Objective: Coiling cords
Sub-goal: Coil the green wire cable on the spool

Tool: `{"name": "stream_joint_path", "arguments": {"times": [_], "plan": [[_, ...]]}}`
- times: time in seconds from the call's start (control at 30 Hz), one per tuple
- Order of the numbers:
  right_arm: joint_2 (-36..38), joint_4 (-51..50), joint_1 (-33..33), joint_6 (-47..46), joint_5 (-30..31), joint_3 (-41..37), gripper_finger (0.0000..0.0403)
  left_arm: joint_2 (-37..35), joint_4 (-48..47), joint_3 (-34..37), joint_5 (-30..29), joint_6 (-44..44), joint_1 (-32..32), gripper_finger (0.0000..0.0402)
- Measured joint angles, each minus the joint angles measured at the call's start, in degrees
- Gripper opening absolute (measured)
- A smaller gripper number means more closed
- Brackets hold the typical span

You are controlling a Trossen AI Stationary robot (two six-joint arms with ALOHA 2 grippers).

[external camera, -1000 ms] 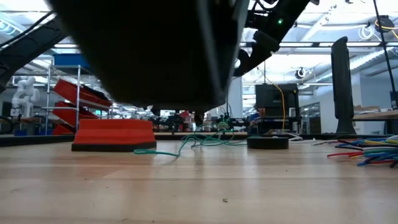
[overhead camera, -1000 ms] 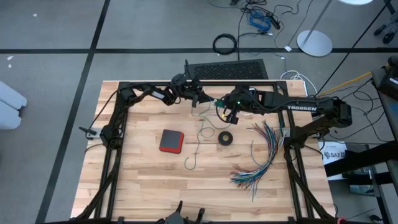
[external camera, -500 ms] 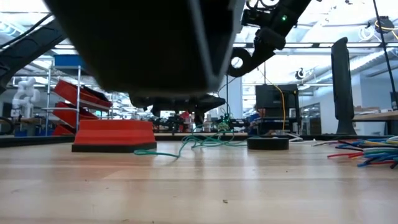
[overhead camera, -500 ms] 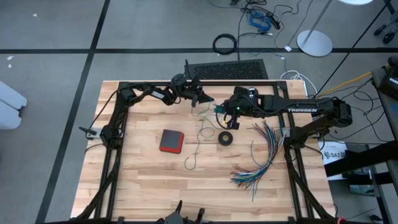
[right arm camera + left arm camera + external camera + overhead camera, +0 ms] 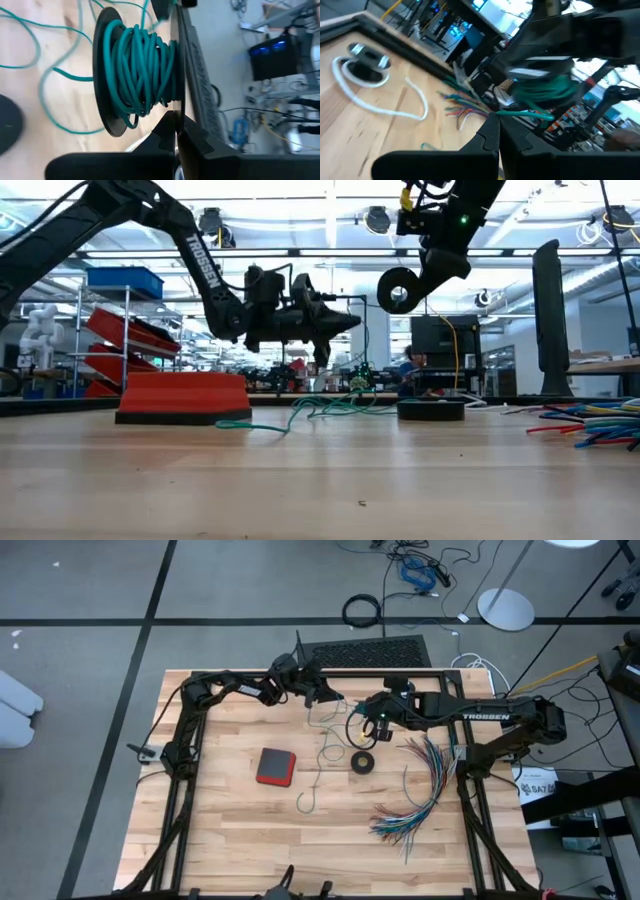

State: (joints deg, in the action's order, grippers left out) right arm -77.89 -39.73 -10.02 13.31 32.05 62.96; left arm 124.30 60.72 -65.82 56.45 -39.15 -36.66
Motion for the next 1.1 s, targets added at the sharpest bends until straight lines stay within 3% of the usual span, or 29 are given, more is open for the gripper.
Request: {"name": "stream_joint_path", "arguments": {"times": [0.4,0.77,1.1], "plan": [[-2.9,1.3,0.0,3.0,9.8,0.0,0.0000,-5.2,-2.0,0.0,0.4,-1.6,2.1,0.0000],[-6.4,7.7,-0.4,-2.8,20.5,0.0,0.0000,-5.3,-5.8,0.0,-3.1,-2.0,3.3,0.0000],[-6.4,8.8,-0.5,-2.3,21.7,0.0,0.0000,-9.1,-5.8,0.0,-4.1,-0.4,3.7,0.0000]]}}
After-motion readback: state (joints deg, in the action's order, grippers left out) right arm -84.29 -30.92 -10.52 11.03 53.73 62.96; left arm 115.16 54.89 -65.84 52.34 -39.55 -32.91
